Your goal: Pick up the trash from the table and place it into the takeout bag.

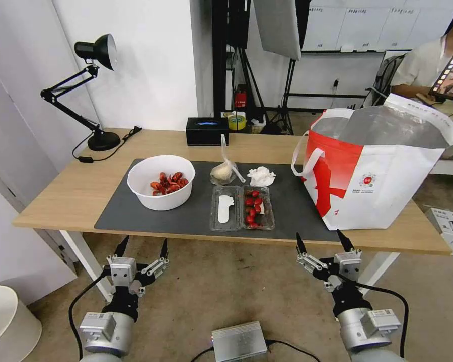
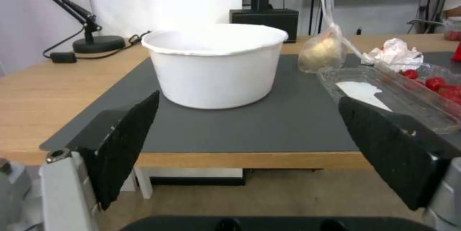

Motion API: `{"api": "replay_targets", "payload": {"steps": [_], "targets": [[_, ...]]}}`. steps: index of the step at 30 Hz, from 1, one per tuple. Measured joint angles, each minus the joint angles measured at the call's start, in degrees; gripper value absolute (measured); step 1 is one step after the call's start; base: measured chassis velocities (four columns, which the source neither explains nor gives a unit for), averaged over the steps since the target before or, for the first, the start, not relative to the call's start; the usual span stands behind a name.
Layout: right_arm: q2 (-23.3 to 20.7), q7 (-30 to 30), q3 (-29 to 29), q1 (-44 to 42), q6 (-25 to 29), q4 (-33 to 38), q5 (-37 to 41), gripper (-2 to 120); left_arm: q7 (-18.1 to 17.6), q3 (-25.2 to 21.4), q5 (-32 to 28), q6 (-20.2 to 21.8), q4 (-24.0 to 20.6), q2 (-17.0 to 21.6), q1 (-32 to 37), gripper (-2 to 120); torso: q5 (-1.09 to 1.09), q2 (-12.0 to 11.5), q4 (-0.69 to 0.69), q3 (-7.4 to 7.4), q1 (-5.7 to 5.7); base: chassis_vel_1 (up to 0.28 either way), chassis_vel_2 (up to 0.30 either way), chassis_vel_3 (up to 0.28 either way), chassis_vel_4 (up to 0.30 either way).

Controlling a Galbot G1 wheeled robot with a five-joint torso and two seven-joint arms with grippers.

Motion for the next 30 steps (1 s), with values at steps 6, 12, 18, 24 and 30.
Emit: {"api": "replay_targets", "payload": {"steps": [6, 12, 18, 24, 30], "targets": [[-0.01, 0.0, 0.0, 0.0, 0.0, 0.0, 0.0, 100, 0.0, 0.0, 0.0, 0.0, 0.0, 0.0, 0.0, 100, 0.0, 0.0, 0.0, 0.0, 0.0, 0.0, 0.0, 0.0, 0.0], [0.0, 0.0, 0.0, 0.0, 0.0, 0.0, 0.0, 100, 0.0, 0.0, 0.0, 0.0, 0.0, 0.0, 0.0, 100, 0.0, 0.0, 0.0, 0.0, 0.0, 0.0, 0.0, 0.0, 0.0], [0.0, 0.0, 0.0, 0.0, 0.0, 0.0, 0.0, 100, 0.0, 0.0, 0.0, 0.0, 0.0, 0.0, 0.0, 100, 0.0, 0.0, 0.0, 0.0, 0.0, 0.0, 0.0, 0.0, 0.0], [0.0, 0.0, 0.0, 0.0, 0.0, 0.0, 0.0, 100, 0.0, 0.0, 0.0, 0.0, 0.0, 0.0, 0.0, 100, 0.0, 0.0, 0.0, 0.0, 0.0, 0.0, 0.0, 0.0, 0.0], [-1.54, 0.47, -0.41, 0.47, -0.02, -0.01, 0.38, 100, -5.35, 0.81, -3.01, -0.51, -0.01, 1.52, -0.65, 100, 0.01, 0.0, -0.01, 0.0, 0.0, 0.0, 0.0, 0.0, 0.0]]}}
